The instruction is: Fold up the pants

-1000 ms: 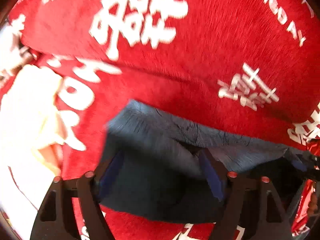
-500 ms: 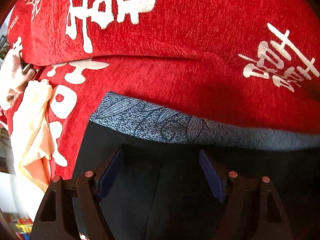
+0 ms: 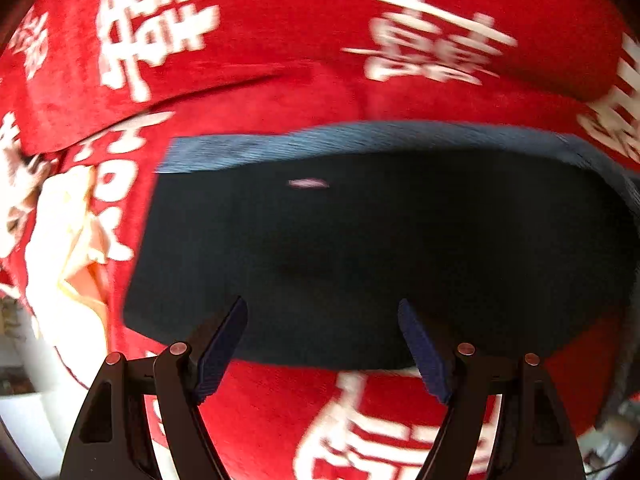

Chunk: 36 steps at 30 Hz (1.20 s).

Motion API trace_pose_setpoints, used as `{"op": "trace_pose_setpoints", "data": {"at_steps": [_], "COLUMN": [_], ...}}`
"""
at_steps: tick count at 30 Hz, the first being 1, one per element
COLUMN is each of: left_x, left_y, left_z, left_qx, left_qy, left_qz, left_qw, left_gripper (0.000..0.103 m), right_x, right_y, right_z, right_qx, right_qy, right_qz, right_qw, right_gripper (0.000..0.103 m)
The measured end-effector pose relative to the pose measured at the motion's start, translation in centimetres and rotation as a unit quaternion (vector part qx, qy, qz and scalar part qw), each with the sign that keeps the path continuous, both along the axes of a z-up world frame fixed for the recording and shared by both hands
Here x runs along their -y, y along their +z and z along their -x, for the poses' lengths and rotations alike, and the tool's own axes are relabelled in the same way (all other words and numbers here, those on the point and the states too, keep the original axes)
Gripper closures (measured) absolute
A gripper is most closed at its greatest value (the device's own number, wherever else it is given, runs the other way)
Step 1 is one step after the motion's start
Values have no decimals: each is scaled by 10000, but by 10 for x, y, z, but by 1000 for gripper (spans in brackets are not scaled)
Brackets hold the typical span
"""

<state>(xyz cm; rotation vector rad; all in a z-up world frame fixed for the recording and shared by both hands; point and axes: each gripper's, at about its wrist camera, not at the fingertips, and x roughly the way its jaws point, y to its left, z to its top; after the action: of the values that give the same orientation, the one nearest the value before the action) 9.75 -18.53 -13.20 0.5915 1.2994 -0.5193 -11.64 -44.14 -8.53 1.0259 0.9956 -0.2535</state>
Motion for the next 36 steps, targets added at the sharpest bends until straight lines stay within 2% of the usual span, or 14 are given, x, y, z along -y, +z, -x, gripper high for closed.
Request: {"op": "trace_pose_setpoints", "data": {"at_steps": [3,6,8,12,16,20,25,28,30,32,33,34,36], "left_x": [19,45,59,83,100,125,148,157,162,165,166,166,166], "left_y": [7,12,15,19,12,-8,-34,-34,-36,-36,-35,-33,-27], "left_z": [31,70,91,138,171,205,233,245,248,249,249,247,242], "left_qx": [-140,-178,-334,-912,-1439,-1754,-2013,-1850,-1825,-1823,-1824,-1830,-1743], "left_qy": [-455,-1131,-1354,-1671,-1702,-1822,-1893,-1988,-1931,-1922,-1895,-1838,-1759], "left_qz": [180,419,579,1038,1303,1337,1262,1288,1227,1172,1156,1150,1106], "left_qw": [9987,9925,9885,9762,9661,9582,9527,9537,9562,9571,9578,9589,9625], "left_gripper": [24,24,24,24,24,24,24,24,24,24,24,24,24], "right_x": [-11,-23,-34,-61,-81,-87,-79,-72,-68,-67,-66,-64,-63], "right_y": [2,2,-1,-18,-35,-56,-76,-87,-95,-101,-103,-107,-110], "right_z": [37,88,128,207,260,287,291,291,286,295,299,302,304], "right_qx": [-74,-171,-245,-347,-348,-221,259,821,927,1105,1119,1004,963], "right_qy": [-222,-638,-998,-1806,-2399,-2703,-2652,-2571,-2557,-2700,-2772,-2810,-2816], "right_qz": [26,-27,-55,-234,-368,-621,-861,-1173,-1332,-1634,-1785,-1949,-2186], "right_qw": [9997,9978,9947,9827,9695,9605,9600,9557,9530,9425,9374,9343,9293], "right_gripper": [32,32,32,32,32,32,32,30,30,31,40,65,90]}}
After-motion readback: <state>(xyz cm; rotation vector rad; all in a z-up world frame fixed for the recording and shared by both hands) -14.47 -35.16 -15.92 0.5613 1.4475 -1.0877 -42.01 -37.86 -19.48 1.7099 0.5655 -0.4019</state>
